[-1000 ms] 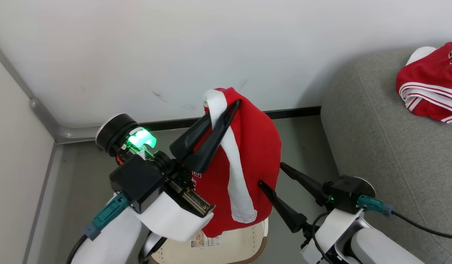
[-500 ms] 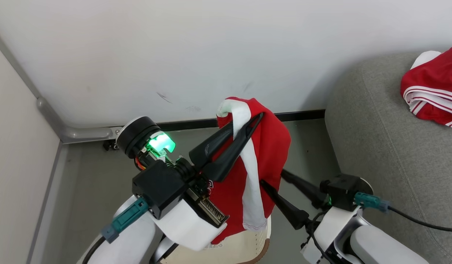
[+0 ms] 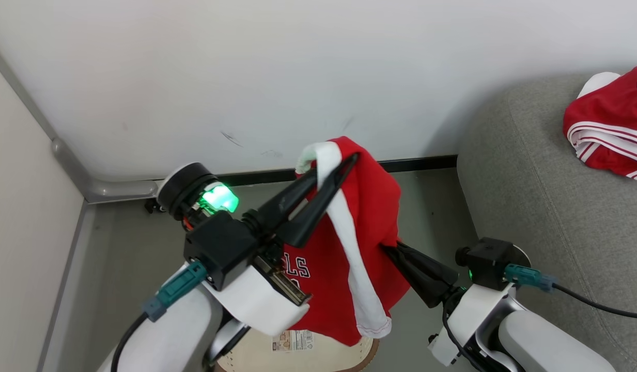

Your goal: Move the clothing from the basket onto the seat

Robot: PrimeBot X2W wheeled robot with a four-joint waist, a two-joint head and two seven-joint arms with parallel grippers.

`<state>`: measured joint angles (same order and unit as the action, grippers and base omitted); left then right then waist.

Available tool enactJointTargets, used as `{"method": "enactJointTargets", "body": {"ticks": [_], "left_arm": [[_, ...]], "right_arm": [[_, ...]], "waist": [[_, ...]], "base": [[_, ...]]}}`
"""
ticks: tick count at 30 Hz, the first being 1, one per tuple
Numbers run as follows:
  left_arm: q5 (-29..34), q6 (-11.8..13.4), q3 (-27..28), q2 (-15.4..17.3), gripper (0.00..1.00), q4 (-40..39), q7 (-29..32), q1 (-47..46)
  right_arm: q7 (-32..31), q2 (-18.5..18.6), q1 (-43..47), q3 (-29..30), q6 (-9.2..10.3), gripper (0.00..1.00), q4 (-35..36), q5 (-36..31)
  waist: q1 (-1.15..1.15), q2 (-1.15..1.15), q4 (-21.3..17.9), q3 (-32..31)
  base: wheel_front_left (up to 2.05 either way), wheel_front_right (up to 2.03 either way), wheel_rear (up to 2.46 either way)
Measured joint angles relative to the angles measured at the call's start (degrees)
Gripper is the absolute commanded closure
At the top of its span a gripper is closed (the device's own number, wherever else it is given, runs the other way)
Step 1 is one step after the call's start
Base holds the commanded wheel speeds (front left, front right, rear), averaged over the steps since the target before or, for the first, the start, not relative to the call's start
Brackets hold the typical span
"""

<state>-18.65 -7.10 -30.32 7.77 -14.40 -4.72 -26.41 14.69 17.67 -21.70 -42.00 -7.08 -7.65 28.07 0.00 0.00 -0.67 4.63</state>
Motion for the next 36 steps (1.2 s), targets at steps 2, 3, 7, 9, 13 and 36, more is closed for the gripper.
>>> {"method": "enactJointTargets", "body": {"ticks": [2,3,7,9,13,36], "left_arm": [[0.1,0.2,0.8,0.5,0.00,1.0,0.1,0.2],[0.0,0.5,1.1,0.8,0.00,1.4,0.2,0.3],[0.1,1.2,1.9,1.6,0.00,3.2,1.0,1.4],[0.1,1.4,2.0,1.7,0.00,3.7,1.2,1.7],[0.0,1.5,2.0,1.7,0.00,4.1,1.9,2.2],[-0.1,2.5,3.0,4.0,0.00,6.0,6.2,2.5]], "right_arm": [[0.0,0.3,0.0,0.2,0.00,1.00,0.0,0.3],[0.0,0.5,0.0,0.3,0.00,1.00,0.0,0.3],[0.0,0.8,0.0,0.4,0.00,1.00,0.0,0.3],[0.0,0.9,0.0,0.5,0.00,1.00,0.0,0.7],[0.0,1.1,0.0,0.9,0.00,1.00,0.0,0.7],[0.0,3.0,0.0,6.8,0.00,1.00,-0.5,0.6]], "waist": [[0.00,0.00,-0.1,0.1],[0.00,0.00,-0.1,0.1],[0.00,0.00,-0.2,0.4],[0.00,0.00,-0.2,0.5],[0.00,0.00,-0.2,0.8],[0.00,0.00,-0.4,1.4]], "base": [[0.00,0.00,0.00],[0.00,0.00,0.00],[0.00,0.00,0.00],[0.00,0.00,0.00],[0.00,0.00,0.00],[0.00,0.00,0.00]]}}
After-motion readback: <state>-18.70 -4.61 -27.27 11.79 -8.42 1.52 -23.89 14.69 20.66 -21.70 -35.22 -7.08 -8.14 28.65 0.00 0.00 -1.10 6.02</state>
